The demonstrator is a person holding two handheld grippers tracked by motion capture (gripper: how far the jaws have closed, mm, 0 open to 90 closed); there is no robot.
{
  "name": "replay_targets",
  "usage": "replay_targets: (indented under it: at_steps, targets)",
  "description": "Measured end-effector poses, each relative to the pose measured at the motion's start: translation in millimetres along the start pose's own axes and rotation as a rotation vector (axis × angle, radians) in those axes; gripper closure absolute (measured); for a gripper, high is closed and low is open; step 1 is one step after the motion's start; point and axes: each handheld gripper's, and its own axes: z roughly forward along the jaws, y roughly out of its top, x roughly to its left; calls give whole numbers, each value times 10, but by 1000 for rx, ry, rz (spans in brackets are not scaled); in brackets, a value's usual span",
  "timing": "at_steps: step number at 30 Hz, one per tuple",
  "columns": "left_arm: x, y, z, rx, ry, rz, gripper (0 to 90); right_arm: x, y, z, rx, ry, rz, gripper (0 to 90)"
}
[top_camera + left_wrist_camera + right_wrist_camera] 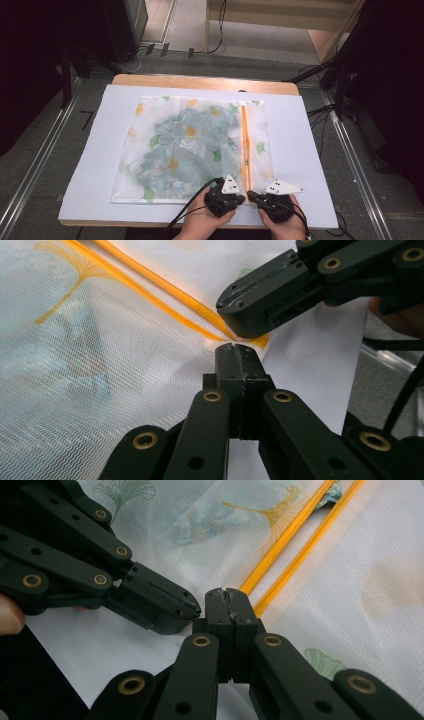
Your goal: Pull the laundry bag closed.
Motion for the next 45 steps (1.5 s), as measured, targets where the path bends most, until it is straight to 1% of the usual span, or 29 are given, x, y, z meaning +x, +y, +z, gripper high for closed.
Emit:
replay_targets:
  at_steps: [4,5,8,10,11,17,18,19,20,21,22,23,24,25,26,27,28,29,31,32,34,37,39,40,41,42,43,44,45]
  targets:
    - [-14,-4,4,-5,7,10,900,0,25,23,4,-10,6,900]
    - [-16,-4,1,-2,10,16,900,-2,31,32,3,-9,0,900]
    - [-26,-9,5,-8,12,18,900,-8,36,43,-3,-16,7,900]
    - [-27,-8,0,-2,16,26,900,-40,41,64,-9,-9,33,900]
    - [-26,-10,4,-9,14,15,900,-45,41,66,-6,-5,38,900]
    - [-46,-18,3,-17,27,27,900,-49,6,32,-2,9,45,900]
    - [-39,-16,5,-19,22,24,900,-51,-6,19,4,10,45,900]
    - [-37,-16,4,-23,19,23,900,-54,-14,15,5,13,49,900]
    - [-34,-14,-11,-35,3,24,900,-59,-21,12,6,18,57,900]
    - [-34,-14,-11,-35,3,24,900,-59,-21,12,6,18,57,900]
    - [-35,-12,-22,-49,-14,26,900,-69,-27,11,3,21,57,900]
    - [-46,-9,-33,-58,-16,38,900,-70,-30,7,5,25,62,900]
    - [-74,-8,-28,-67,0,46,900,-69,-32,7,2,24,61,900]
    - [-74,-8,-28,-67,0,46,900,-66,-34,5,2,24,63,900]
    - [-77,-10,-6,-45,25,43,900,-64,-36,3,1,22,64,900]
    - [-78,-12,10,-25,30,44,900,-61,-38,1,-1,20,69,900]
    - [-78,-12,10,-25,30,44,900,-54,-40,1,-1,18,75,900]
    - [-98,-14,15,-17,41,68,900,-50,-38,4,-3,15,73,900]
    - [-103,-15,19,-18,42,70,900,-49,-34,3,-12,14,71,900]
    - [-103,-13,19,-16,42,72,900,-45,-26,5,-8,13,80,900]
    - [-100,-10,21,-11,38,76,900,-46,-12,24,-9,12,78,900]
    - [-123,-16,24,-13,54,103,900,-39,9,52,1,2,81,900]
    - [-149,-22,26,-13,69,124,900,-34,25,72,4,-5,70,900]
    - [-159,-23,26,-11,74,128,900,-38,32,72,4,-4,76,900]
    - [-159,-23,26,-11,74,128,900,-38,32,72,4,-4,76,900]
    - [-156,-22,25,-10,69,132,900,-68,47,57,-15,13,112,900]
    - [-147,-21,24,-9,63,128,900,-68,47,57,-15,13,112,900]
    - [-141,-20,22,-8,57,124,900,-82,48,49,-23,17,125,900]
    - [-140,-20,21,-7,50,125,900,-76,42,50,-23,9,122,900]
